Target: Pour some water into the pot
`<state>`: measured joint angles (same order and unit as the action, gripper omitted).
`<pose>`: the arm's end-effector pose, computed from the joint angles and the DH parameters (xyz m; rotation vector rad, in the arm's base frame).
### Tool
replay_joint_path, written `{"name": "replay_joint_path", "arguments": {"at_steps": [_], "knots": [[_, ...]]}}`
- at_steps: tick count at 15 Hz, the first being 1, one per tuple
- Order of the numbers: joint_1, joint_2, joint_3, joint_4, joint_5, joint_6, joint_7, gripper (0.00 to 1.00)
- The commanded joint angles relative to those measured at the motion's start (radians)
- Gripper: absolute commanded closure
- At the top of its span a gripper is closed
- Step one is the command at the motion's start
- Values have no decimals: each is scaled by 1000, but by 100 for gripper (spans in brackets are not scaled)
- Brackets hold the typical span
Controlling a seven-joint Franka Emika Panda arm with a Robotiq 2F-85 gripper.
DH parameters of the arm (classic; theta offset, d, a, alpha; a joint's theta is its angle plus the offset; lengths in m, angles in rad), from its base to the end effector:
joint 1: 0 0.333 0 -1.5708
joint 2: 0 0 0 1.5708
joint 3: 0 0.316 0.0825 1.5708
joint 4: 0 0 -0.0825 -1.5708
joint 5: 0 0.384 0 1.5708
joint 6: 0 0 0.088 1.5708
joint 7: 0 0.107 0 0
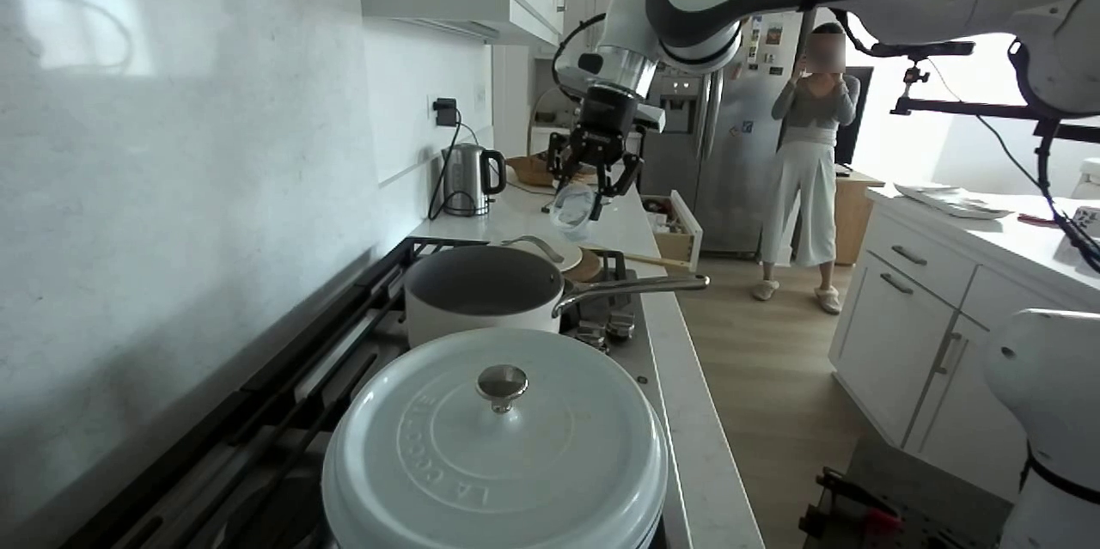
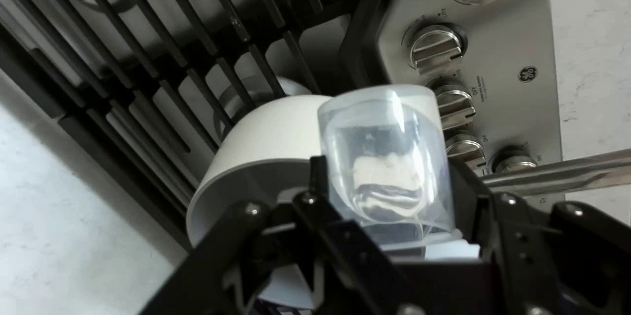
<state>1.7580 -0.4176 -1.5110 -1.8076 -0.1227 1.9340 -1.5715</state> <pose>0.5770 0.0462 0.5369 -1.8136 -2.3487 -0.4596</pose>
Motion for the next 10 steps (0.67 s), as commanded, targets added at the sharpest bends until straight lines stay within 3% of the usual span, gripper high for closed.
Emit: {"name": "replay_joint_path", "arguments": {"at_steps": [1, 10], "knots": [[138, 8, -93, 83, -66, -52, -10, 65], [466, -131, -246, 249, -313, -144, 30, 65]]}}
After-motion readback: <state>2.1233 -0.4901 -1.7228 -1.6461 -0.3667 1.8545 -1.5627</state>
